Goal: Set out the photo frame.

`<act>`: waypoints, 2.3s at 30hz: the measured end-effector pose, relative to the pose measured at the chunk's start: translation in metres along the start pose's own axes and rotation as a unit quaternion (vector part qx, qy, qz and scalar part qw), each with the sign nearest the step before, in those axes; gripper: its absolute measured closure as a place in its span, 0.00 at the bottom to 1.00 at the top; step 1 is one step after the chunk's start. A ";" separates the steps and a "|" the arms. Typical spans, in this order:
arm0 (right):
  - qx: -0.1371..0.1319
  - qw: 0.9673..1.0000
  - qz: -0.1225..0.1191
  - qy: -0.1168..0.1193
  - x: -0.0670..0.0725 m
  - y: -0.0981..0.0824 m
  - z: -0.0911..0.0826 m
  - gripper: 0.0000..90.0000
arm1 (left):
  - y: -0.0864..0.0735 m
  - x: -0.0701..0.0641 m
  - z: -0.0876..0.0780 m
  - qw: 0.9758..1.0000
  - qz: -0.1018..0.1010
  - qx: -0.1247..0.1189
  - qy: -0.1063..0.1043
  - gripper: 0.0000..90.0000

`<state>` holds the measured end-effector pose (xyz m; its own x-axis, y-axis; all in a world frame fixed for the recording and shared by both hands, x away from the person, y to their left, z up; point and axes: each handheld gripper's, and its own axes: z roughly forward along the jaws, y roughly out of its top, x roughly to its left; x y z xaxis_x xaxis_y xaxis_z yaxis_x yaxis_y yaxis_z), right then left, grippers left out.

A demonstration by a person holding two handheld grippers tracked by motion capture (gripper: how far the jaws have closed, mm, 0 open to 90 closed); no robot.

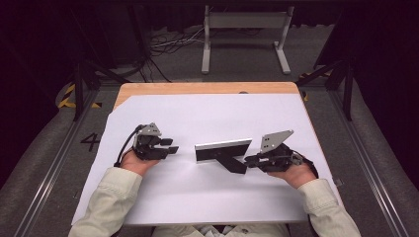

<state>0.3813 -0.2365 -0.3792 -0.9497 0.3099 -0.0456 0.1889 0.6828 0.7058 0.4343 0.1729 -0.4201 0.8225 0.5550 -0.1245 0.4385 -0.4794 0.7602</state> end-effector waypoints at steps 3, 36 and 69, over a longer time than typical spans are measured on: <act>-0.006 1.000 0.005 -0.004 -0.001 -0.003 -0.006 0.89 | 0.001 -0.001 0.001 1.000 -0.002 0.004 -0.003 0.65; -0.077 0.986 0.090 -0.119 -0.015 -0.025 -0.028 1.00 | 0.002 -0.011 0.004 1.000 0.012 -0.012 0.001 0.69; -0.018 0.990 0.121 -0.077 -0.017 -0.028 0.001 1.00 | 0.005 -0.018 0.011 1.000 0.022 -0.001 -0.013 0.87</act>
<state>0.3923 -0.2605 -0.3991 -0.8281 0.5601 0.0221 0.3938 0.5534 0.7340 0.4253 0.1530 -0.4213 0.8495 0.5166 -0.1075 0.4016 -0.5009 0.7667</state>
